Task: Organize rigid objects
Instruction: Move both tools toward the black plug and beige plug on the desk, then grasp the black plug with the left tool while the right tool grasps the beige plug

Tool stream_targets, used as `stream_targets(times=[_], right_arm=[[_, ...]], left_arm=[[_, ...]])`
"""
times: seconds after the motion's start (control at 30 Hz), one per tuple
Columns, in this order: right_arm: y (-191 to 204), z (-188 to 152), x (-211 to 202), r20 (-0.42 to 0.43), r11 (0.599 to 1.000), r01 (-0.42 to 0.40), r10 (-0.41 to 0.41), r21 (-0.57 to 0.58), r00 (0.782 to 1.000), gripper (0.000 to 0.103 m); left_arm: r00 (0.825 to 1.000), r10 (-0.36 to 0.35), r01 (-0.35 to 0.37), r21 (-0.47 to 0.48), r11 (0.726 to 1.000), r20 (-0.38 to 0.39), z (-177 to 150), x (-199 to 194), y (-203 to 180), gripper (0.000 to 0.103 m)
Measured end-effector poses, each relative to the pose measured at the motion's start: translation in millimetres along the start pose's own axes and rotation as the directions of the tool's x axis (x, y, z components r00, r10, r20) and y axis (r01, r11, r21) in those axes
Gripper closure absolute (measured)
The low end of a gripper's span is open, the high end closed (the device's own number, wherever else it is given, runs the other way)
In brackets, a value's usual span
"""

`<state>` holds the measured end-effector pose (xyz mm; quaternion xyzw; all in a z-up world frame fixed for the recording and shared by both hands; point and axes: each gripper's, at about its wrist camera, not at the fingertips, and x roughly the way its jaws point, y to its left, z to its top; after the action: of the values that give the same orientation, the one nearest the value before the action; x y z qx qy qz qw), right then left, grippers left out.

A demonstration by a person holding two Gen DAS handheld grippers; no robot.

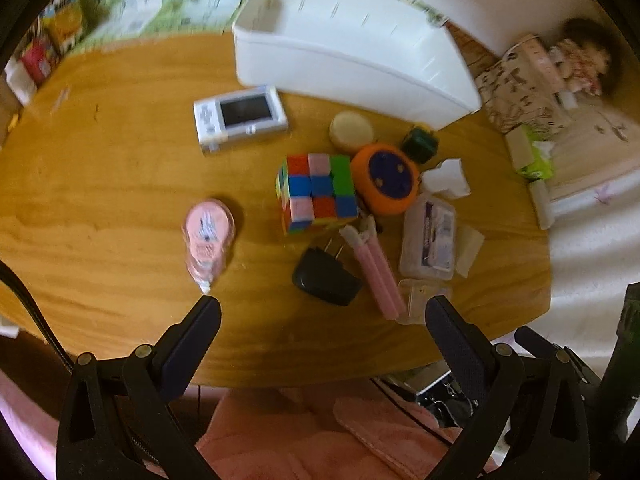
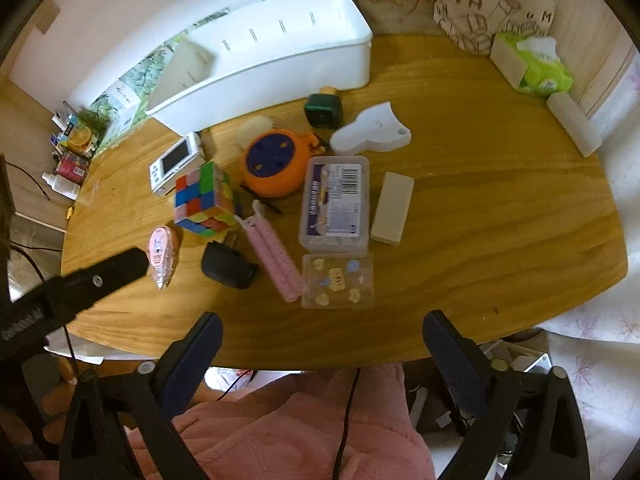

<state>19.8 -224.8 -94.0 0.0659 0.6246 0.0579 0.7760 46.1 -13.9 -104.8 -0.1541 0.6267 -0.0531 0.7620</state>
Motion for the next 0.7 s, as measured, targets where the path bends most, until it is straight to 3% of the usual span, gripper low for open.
stream_targets(times=[0.33, 0.7], right_arm=[[-36.8, 35.4, 28.8, -0.124, 0.999, -0.054, 0.053, -0.005, 0.991, 0.012], [-64.7, 74.7, 60.3, -0.235, 0.995, -0.094, 0.086, -0.022, 0.968, 0.027]], left_arm=[[0.987, -0.007, -0.030, -0.232, 0.972, -0.160, 1.9, 46.2, 4.8, 0.003], [0.979, -0.026, -0.078, -0.493, 0.867, -0.201, 3.2, 77.0, 26.8, 0.009]])
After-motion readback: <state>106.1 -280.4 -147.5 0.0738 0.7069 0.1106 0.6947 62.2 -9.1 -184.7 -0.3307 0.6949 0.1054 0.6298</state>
